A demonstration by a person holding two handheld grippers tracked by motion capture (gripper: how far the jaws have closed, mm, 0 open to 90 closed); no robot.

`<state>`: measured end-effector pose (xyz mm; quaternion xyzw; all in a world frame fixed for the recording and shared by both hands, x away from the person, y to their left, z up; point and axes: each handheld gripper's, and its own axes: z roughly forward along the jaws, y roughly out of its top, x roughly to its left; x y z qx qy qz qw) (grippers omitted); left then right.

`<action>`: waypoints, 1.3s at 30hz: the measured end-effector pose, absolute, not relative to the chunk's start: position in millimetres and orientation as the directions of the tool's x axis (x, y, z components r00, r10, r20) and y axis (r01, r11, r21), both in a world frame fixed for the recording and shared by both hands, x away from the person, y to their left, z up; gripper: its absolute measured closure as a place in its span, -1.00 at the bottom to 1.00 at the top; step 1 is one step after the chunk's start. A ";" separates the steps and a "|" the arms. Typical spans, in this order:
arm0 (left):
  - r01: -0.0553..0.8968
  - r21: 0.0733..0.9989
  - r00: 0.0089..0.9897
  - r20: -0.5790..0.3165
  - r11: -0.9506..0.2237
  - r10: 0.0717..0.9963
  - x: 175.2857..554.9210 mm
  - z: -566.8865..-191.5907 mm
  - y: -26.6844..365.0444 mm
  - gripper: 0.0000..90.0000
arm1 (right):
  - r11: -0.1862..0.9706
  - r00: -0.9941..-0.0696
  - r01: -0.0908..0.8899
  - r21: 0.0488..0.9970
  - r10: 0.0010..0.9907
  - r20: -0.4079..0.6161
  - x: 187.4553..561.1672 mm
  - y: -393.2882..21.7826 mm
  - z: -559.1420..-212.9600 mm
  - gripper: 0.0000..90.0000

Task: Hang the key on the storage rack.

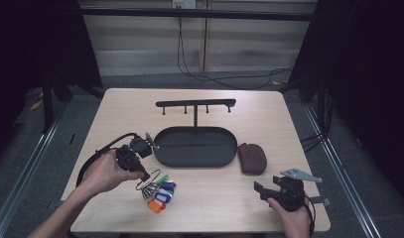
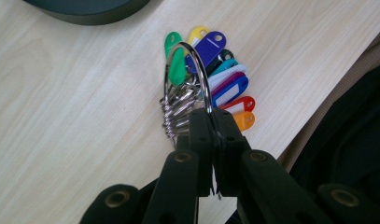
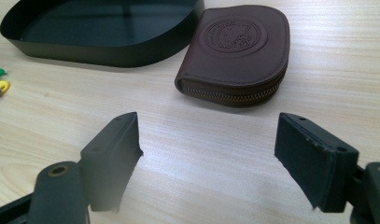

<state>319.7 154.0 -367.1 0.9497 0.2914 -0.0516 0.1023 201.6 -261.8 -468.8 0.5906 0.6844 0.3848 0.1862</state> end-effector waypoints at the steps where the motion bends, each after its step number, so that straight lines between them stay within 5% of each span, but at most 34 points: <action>1: 0.573 0.171 0.819 -0.154 -0.801 0.553 319.9 -364.0 154.0 0.96 | 0.008 -0.233 0.666 0.746 0.952 0.198 201.9 -261.8 -468.9 -0.51; 39: 0.548 0.213 0.835 -0.074 -0.809 0.545 328.4 -284.2 145.5 0.96 | 0.007 -0.242 0.647 0.762 0.950 0.197 199.9 -261.9 -466.7 -0.68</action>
